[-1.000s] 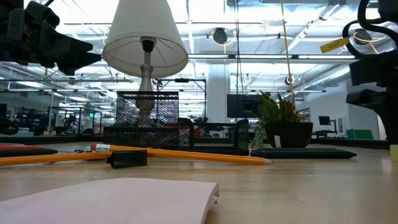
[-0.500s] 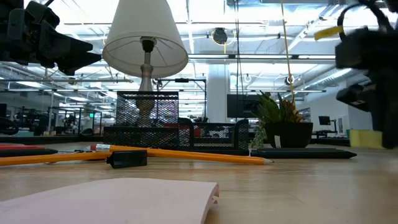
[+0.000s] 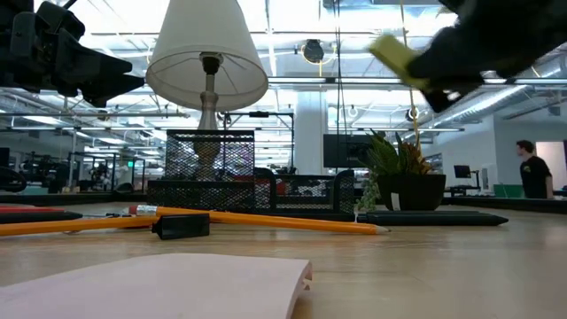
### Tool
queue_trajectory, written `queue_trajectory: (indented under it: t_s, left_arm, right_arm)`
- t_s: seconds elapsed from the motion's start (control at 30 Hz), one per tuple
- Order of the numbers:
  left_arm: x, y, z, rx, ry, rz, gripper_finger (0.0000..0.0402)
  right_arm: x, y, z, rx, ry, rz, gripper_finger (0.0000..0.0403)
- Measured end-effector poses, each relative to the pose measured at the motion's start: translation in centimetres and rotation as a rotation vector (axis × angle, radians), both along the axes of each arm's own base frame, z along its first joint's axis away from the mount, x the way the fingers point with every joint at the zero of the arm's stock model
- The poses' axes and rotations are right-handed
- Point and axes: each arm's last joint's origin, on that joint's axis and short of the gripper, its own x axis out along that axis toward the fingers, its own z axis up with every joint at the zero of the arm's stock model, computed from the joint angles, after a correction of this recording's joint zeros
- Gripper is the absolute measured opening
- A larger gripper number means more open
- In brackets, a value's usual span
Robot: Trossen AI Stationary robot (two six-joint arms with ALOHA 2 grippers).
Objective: Pick and place office supplies into organizer
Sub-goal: Put the green eraser into the black desk organizer
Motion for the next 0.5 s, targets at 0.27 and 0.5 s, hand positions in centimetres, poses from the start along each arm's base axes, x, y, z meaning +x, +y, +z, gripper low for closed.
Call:
queue_trajectory:
  t_s: [0.27,0.5]
  left_arm:
    - [0.0,0.0,0.0,0.0,-0.001,0.0,0.0255]
    - [0.0,0.0,0.0,0.0,0.0,0.001,0.0255]
  right_arm:
    - [2.7,-2.1,-1.1,0.039,-0.1,-0.084,0.003]
    - [5.1,-2.8,-2.4,-0.008,-0.162,-0.108,0.002]
